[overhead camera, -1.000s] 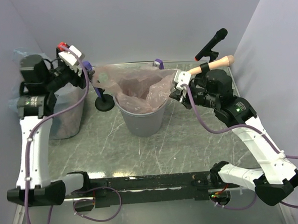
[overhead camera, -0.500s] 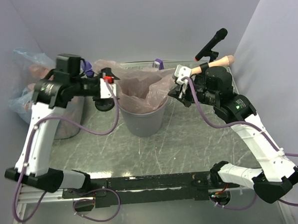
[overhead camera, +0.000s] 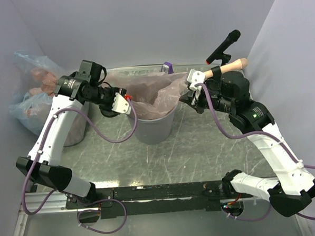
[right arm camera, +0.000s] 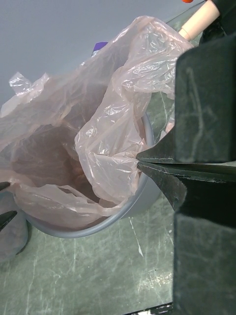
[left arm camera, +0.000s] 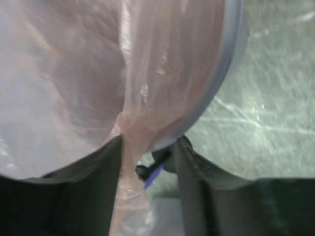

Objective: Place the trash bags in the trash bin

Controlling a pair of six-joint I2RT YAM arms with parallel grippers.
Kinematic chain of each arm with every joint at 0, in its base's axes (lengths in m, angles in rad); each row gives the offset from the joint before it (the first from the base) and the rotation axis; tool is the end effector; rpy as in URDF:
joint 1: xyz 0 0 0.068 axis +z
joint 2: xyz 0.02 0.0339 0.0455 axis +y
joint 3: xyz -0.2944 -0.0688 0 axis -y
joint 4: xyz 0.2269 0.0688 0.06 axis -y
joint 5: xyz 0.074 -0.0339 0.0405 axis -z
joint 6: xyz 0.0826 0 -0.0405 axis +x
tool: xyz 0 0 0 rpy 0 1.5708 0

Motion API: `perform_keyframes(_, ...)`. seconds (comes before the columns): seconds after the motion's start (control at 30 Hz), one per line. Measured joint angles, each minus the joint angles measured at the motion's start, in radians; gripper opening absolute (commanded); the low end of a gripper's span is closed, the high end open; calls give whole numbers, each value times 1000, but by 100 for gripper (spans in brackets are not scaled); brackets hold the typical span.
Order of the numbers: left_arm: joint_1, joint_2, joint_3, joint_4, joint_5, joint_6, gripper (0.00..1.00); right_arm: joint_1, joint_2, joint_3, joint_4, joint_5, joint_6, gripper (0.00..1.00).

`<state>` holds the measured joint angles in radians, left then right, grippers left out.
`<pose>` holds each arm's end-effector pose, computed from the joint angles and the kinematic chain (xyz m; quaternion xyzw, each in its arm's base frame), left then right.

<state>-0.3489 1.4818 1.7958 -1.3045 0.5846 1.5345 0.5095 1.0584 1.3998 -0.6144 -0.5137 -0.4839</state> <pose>0.2376 -0.1350 0.4144 0.7904 0.4732 -0.0759 0.3815 0.1635 0.1378 0.4632 -0.5022 0.6043 0.2099 0.5818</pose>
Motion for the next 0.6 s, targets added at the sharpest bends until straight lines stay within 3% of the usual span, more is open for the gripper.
perform_keyframes(0.17,0,-2,-42,32,-85,31,15,-2,-9,-11,-1,1,-6,0)
perform_keyframes(0.3,0,-21,-42,45,-127,33,2,-3,-23,-31,-19,0,-38,0)
perform_keyframes(0.6,0,-204,-210,97,-132,-4,1,0,-100,-164,-89,-37,-225,0)
